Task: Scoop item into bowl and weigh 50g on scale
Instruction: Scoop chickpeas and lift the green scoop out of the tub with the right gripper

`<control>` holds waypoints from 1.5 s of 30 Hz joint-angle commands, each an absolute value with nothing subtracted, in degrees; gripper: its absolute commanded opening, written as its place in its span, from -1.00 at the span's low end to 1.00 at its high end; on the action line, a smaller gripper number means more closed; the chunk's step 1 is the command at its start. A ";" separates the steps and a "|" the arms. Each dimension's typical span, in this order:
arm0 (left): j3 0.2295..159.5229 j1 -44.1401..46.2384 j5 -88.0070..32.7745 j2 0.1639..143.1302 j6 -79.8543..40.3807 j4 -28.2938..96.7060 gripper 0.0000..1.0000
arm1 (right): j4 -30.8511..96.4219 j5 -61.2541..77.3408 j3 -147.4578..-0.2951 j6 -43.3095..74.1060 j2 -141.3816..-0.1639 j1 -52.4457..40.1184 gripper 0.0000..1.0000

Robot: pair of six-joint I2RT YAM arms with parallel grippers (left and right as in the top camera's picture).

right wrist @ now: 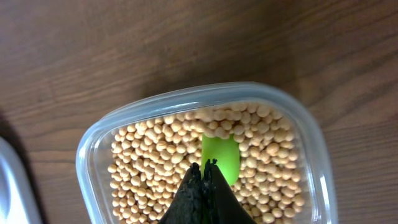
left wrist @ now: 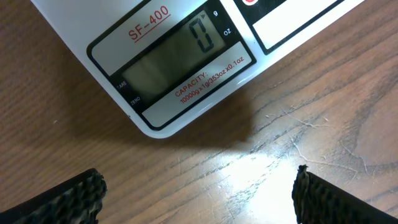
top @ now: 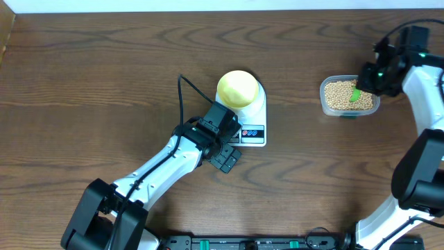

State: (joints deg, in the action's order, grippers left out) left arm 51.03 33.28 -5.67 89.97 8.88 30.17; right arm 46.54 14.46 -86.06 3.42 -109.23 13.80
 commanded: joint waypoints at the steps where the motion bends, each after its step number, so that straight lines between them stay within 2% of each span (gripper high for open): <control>1: 50.83 33.30 -5.56 90.35 9.37 30.33 0.96 | 45.89 21.93 -84.95 2.44 -109.01 15.64 -0.98; 16: 50.83 33.30 -5.56 90.35 9.39 30.33 0.96 | 37.60 34.17 -77.95 2.50 -109.03 18.65 -0.98; 23: 50.83 33.30 -5.56 90.35 9.37 30.33 0.96 | 37.45 42.04 -77.89 2.50 -109.03 22.31 -0.98; 45: 50.83 33.30 -5.56 90.35 9.37 30.33 0.96 | 36.18 51.88 -77.87 5.17 -109.06 30.87 -0.98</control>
State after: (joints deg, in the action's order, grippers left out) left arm 51.03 33.28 -5.67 89.97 8.88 30.17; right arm 36.14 48.86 -78.15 4.10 -109.23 29.45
